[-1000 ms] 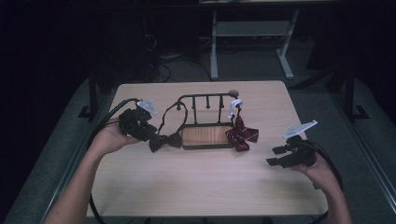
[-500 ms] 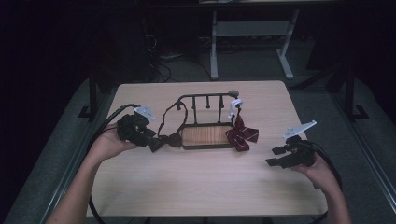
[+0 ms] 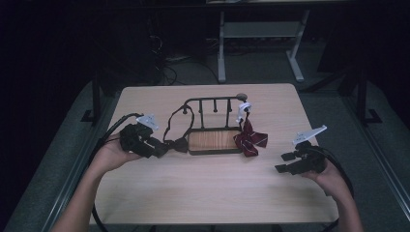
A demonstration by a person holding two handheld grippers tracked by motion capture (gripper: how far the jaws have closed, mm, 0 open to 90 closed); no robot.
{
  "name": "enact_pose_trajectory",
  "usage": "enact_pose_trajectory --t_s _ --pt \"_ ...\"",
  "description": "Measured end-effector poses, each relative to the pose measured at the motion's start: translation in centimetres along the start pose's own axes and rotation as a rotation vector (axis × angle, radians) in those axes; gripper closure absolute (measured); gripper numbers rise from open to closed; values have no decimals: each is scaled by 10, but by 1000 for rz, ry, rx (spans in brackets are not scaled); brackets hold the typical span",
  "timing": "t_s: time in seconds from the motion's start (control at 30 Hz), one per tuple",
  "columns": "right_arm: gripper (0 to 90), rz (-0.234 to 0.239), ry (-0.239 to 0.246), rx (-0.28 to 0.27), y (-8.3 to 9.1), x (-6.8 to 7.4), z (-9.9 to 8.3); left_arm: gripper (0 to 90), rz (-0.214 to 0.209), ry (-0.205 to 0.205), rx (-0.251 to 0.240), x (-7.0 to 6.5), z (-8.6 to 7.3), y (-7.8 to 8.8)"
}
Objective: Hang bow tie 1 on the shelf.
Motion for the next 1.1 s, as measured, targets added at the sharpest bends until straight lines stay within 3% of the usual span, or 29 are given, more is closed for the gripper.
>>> enact_pose_trajectory --t_s 0.4,0.83,1.1 --pt "383 1 0 1 -1 0 -1 534 -7 -6 8 -4 -13 -11" --pt "383 4 5 9 -3 1 -1 504 -6 15 -10 -8 -27 -23" --pt "384 6 3 12 -4 1 -2 488 18 6 -6 -11 -36 -30"
Point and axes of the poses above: each handheld gripper's, and its own axes: y roughly backward along the jaws, z roughly out of its top, x roughly to its left, the point moved 7 cm from there along -y, roughly forward along the jaws, and after that the axes turned 7 degrees about y, right-handed, at the moved point
